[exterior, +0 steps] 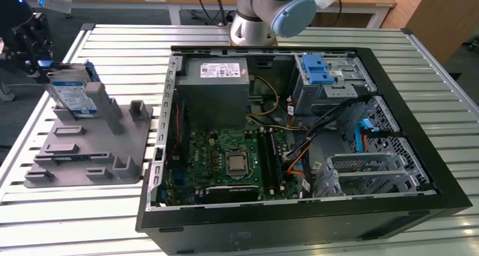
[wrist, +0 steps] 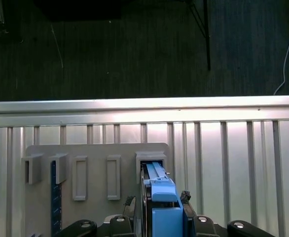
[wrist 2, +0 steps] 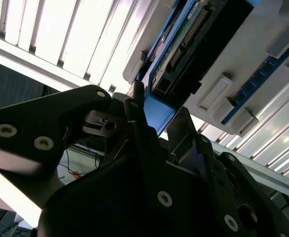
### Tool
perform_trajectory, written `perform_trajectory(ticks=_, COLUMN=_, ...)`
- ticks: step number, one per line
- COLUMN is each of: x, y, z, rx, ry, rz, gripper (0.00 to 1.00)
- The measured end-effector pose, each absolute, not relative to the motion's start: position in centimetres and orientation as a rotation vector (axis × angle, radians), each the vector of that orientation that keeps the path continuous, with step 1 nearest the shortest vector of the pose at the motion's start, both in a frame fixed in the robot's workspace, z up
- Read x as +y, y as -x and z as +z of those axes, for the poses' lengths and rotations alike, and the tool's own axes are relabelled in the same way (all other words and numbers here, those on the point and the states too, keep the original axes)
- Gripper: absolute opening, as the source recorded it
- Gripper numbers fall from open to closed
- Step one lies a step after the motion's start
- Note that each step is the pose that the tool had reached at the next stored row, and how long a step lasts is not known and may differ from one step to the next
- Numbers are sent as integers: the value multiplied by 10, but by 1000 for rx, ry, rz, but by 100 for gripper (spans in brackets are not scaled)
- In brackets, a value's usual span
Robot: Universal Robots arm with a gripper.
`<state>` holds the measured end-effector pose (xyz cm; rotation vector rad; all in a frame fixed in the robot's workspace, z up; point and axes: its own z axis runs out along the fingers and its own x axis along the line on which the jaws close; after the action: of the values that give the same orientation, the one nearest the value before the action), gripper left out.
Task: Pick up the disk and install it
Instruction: 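Pick up the disk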
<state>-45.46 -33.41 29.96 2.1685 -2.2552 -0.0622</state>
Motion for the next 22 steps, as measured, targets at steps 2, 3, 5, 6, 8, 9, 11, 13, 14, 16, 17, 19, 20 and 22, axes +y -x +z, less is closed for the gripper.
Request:
perform_trajectory(ticks=2, x=-334, y=455, z=298, rx=-2255, ry=-2168, rz=-62, gripper=46)
perform_trajectory(ticks=3, x=-334, y=455, z=297, rx=-2255, ry=-2168, rz=-62, gripper=46)
perform_trajectory(ticks=5, x=-334, y=455, z=295, rx=-2255, ry=-2169, rz=-62, gripper=46)
perform_trajectory(ticks=6, x=-334, y=455, z=295, rx=-2255, ry=-2168, rz=-62, gripper=46)
perform_trajectory(ticks=8, x=-333, y=455, z=294, rx=-2255, ry=-2168, rz=-62, gripper=46)
perform_trajectory(ticks=9, x=-333, y=455, z=293, rx=-2255, ry=-2168, rz=-62, gripper=46)
perform_trajectory(ticks=11, x=-333, y=455, z=293, rx=-2255, ry=-2168, rz=-62, gripper=46)
perform_trajectory(ticks=13, x=-332, y=455, z=292, rx=-2255, ry=-2169, rz=-62, gripper=46)
perform_trajectory(ticks=14, x=-332, y=455, z=292, rx=-2255, ry=-2169, rz=-62, gripper=46)
perform_trajectory(ticks=16, x=-332, y=455, z=292, rx=-2255, ry=-2168, rz=-62, gripper=46)
perform_trajectory(ticks=17, x=-332, y=455, z=292, rx=-2255, ry=-2168, rz=-62, gripper=46)
perform_trajectory(ticks=19, x=-332, y=455, z=292, rx=-2255, ry=-2168, rz=-62, gripper=44)
perform_trajectory(ticks=20, x=-332, y=455, z=292, rx=-2255, ry=-2168, rz=-62, gripper=44)
perform_trajectory(ticks=22, x=-332, y=455, z=291, rx=-2255, ry=-2169, rz=-61, gripper=38)
